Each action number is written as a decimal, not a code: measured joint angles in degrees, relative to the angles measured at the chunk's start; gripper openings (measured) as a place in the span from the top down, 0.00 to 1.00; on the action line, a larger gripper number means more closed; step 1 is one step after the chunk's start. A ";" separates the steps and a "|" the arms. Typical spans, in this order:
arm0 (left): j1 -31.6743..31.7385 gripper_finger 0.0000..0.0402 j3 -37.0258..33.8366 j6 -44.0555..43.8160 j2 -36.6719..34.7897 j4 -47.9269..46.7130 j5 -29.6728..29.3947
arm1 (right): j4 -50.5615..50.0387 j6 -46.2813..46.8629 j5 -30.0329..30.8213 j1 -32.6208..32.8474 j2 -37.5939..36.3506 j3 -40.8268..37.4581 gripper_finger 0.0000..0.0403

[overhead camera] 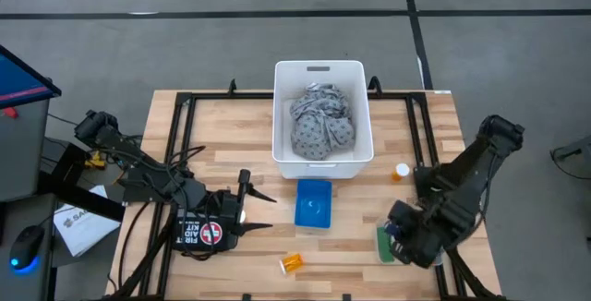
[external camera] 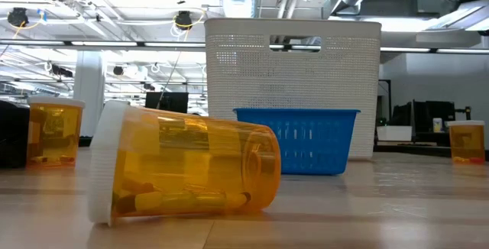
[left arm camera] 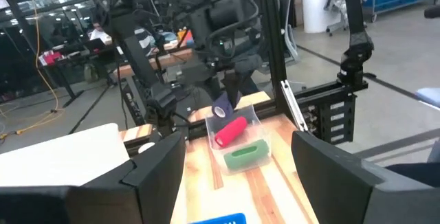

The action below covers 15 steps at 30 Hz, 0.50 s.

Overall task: Pick & place medical supplies in basket/bin
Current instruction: Put the blue bandage into the transparent bin

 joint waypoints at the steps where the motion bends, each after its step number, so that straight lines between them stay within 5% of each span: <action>1: 0.00 0.36 0.00 -0.09 0.06 -0.02 0.00 | -1.18 3.49 0.22 1.30 0.60 0.00 0.67; 8: -0.03 0.36 0.01 -1.59 0.06 0.01 0.00 | -5.58 25.66 1.40 7.52 2.80 -0.02 0.66; 15: -0.15 0.36 0.01 -1.90 0.57 0.05 0.32 | -3.59 35.16 3.36 9.63 3.38 -0.55 0.63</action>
